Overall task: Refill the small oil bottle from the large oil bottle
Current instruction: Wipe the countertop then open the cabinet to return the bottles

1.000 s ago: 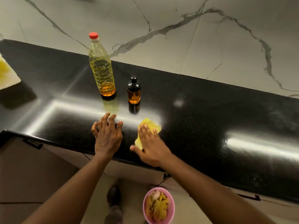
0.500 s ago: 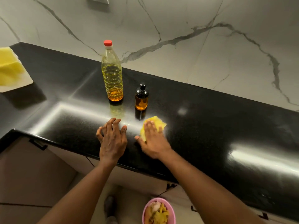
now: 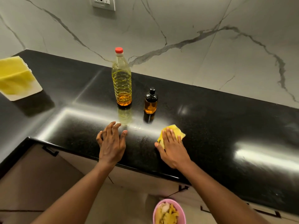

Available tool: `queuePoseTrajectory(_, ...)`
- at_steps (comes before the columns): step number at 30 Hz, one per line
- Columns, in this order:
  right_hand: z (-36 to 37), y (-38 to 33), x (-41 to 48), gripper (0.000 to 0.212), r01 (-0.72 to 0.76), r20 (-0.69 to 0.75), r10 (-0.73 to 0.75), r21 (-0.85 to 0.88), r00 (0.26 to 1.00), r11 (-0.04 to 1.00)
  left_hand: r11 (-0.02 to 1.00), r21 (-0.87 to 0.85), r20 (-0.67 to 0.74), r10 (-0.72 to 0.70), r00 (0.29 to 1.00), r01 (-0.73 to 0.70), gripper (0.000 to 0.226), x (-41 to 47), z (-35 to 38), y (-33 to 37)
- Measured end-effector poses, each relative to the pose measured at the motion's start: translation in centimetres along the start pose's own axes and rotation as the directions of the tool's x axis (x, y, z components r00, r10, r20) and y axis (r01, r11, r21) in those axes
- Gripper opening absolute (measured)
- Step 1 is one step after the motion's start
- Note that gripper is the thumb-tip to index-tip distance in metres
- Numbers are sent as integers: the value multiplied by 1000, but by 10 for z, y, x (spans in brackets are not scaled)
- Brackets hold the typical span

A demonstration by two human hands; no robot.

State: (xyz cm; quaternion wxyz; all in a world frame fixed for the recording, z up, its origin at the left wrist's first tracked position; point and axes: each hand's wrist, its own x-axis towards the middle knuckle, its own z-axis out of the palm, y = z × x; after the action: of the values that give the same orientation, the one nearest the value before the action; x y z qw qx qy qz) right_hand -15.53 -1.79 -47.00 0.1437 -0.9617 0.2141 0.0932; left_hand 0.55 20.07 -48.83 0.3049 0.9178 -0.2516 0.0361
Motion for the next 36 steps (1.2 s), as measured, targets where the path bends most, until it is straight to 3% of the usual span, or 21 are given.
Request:
queuePoseTrajectory(2, -3, -34, 34, 81, -5, 10, 5, 19, 1000, 1000, 1000, 23, 8, 2, 1000, -2, 54, 10, -12, -20)
queuePoseTrajectory(5, 8, -100, 49, 83, 122, 34, -123, 17, 992, 992, 997, 75, 9, -13, 1000, 12, 55, 24, -30, -54)
queuePoseTrajectory(10, 35, -134, -24, 100, 346, 116, -346, 26, 931, 938, 994, 109, 61, 11, 998, -18, 54, 33, -55, -96)
queuePoseTrajectory(12, 38, -111, -39, 109, 298, 96, -297, 4, 950, 954, 993, 106, 75, 42, 996, -50, 54, 33, -63, -111)
queuePoseTrajectory(14, 30, -85, -25, 109, 144, 49, -144, -5, 988, 990, 994, 89, 91, 63, 994, -71, 55, 32, -69, -123)
queuePoseTrajectory(18, 1, -90, 55, 91, -45, 48, 44, 20, 998, 999, 993, 62, 138, 92, 986, -101, 58, 31, -79, -145)
queuePoseTrajectory(20, 1, -119, 87, 92, -35, 50, 34, 20, 998, 999, 993, 58, 144, 91, 985, -100, 59, 33, -84, -150)
queuePoseTrajectory(23, 16, -188, 98, 97, 102, 76, -104, 23, 992, 995, 991, 78, 129, 95, 987, -106, 58, 40, -89, -158)
queuePoseTrajectory(28, 44, -246, 17, 115, 325, 185, -336, 89, 924, 942, 991, 86, 110, 97, 989, -107, 59, 47, -95, -176)
queuePoseTrajectory(32, 42, -199, 0, 128, 171, 152, -174, 27, 973, 985, 994, 62, 125, 84, 989, -93, 57, 49, -103, -191)
queuePoseTrajectory(36, 20, -188, 69, 99, 4, 78, -7, 33, 997, 999, 995, 60, 127, 67, 990, -75, 54, 48, -114, -208)
